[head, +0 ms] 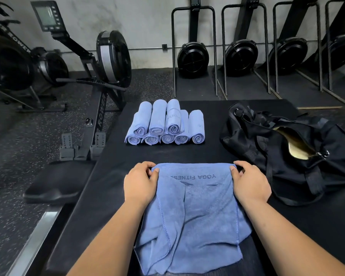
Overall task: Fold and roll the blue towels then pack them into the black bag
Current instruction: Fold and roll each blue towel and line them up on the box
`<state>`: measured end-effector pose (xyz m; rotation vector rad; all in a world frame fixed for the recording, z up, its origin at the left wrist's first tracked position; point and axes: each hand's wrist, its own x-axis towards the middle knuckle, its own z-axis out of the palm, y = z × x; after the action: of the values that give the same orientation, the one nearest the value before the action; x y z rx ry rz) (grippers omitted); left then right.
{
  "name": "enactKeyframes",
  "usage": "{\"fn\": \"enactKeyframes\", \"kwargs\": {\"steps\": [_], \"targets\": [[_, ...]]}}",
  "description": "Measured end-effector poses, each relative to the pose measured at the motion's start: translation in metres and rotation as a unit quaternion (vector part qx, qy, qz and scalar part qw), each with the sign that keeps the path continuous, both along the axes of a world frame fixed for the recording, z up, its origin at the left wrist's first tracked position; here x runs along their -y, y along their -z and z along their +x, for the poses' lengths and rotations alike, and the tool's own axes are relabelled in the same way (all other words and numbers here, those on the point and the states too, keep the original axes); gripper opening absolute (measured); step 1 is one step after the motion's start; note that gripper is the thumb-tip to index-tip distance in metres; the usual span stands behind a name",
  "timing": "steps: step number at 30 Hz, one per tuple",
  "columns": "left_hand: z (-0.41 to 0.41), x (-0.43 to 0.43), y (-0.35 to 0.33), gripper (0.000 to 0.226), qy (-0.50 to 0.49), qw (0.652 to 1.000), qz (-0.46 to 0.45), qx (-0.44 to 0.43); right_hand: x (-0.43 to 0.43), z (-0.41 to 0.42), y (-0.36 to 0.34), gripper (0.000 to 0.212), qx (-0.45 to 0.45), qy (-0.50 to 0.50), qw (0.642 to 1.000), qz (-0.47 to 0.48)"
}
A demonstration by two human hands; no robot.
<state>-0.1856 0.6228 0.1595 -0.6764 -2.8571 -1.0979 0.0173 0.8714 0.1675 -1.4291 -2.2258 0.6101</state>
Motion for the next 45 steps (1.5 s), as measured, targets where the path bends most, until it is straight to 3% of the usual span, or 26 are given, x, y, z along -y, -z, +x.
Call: {"fn": "enactKeyframes", "kwargs": {"steps": [5,10,14,18,21,24,31,39,45], "targets": [[0.001,0.003,0.0,0.005,-0.01,0.999,0.033,0.015,0.002,0.003,0.001,0.009,-0.038,0.006,0.999,-0.005],[0.003,0.007,-0.002,0.005,-0.002,0.992,0.114,0.048,0.004,0.005,0.002,0.005,-0.064,-0.009,0.998,0.021],[-0.002,0.009,-0.001,0.004,0.013,0.987,0.138,0.076,0.001,0.006,0.003,0.003,-0.108,-0.008,0.994,-0.015],[-0.01,0.01,-0.005,0.007,0.089,0.991,0.055,0.086,-0.007,0.006,-0.001,0.031,-0.003,-0.081,0.997,-0.001],[-0.019,0.01,-0.016,0.008,0.105,0.985,0.055,0.127,-0.023,0.004,-0.01,0.02,0.05,-0.12,0.991,-0.044],[-0.021,0.014,-0.024,0.008,0.098,0.982,0.077,0.139,-0.032,0.008,-0.015,0.004,0.007,-0.131,0.987,-0.099],[-0.019,0.025,-0.048,0.006,0.103,0.977,0.121,0.139,-0.029,0.023,-0.043,0.009,-0.162,-0.118,0.972,-0.119],[-0.005,0.049,-0.119,0.012,0.112,0.98,0.147,0.078,-0.023,0.04,-0.109,0.014,-0.255,-0.175,0.943,-0.122],[0.026,0.076,-0.189,0.009,0.13,0.976,0.172,0.027,-0.005,0.062,-0.173,0.004,-0.254,-0.243,0.934,-0.063]]}}
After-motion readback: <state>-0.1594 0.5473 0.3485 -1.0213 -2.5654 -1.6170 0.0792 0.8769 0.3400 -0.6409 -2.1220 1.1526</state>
